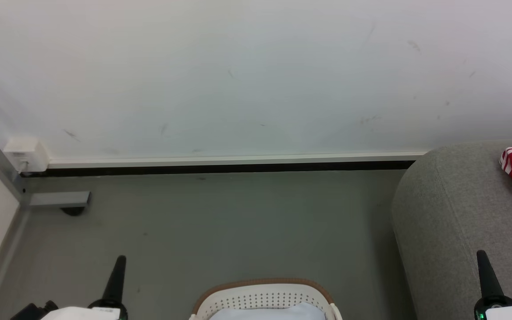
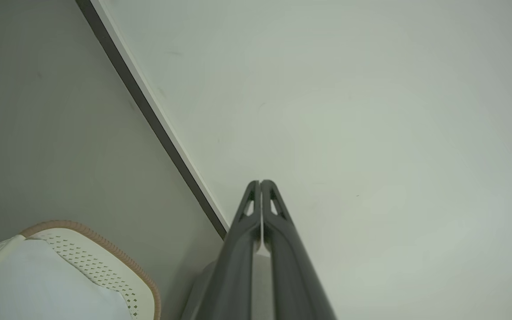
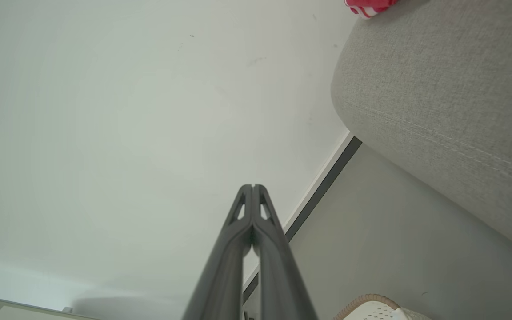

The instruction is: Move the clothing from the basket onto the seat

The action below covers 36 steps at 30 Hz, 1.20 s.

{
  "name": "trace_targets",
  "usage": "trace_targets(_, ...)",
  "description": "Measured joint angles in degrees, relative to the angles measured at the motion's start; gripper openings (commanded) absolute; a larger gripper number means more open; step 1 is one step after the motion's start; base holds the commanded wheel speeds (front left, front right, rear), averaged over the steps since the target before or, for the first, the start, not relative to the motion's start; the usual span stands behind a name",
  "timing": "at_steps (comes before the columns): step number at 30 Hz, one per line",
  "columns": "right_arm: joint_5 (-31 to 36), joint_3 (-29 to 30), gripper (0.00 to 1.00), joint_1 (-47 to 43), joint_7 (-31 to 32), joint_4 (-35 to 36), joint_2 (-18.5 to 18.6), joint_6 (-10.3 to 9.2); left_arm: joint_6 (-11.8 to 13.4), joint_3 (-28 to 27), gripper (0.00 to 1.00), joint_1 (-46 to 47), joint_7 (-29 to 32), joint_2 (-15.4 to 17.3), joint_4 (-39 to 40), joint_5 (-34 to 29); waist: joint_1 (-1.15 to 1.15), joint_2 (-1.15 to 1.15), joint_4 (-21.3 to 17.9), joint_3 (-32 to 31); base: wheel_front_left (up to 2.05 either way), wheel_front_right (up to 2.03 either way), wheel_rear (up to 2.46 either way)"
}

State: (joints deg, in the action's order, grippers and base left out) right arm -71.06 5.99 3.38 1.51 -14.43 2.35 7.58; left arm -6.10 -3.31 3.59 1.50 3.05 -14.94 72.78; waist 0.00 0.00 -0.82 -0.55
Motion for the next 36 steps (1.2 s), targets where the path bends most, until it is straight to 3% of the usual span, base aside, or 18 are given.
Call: trace_targets(36,-17.3,0.3,0.0,2.2,4.1,0.1,0.2,-0.01,-1.0,-2.6,0.0,2.0,4.1,-0.2,0.6,15.6,0.0,0.0,0.7,0.6,0.0,0.0,0.0)
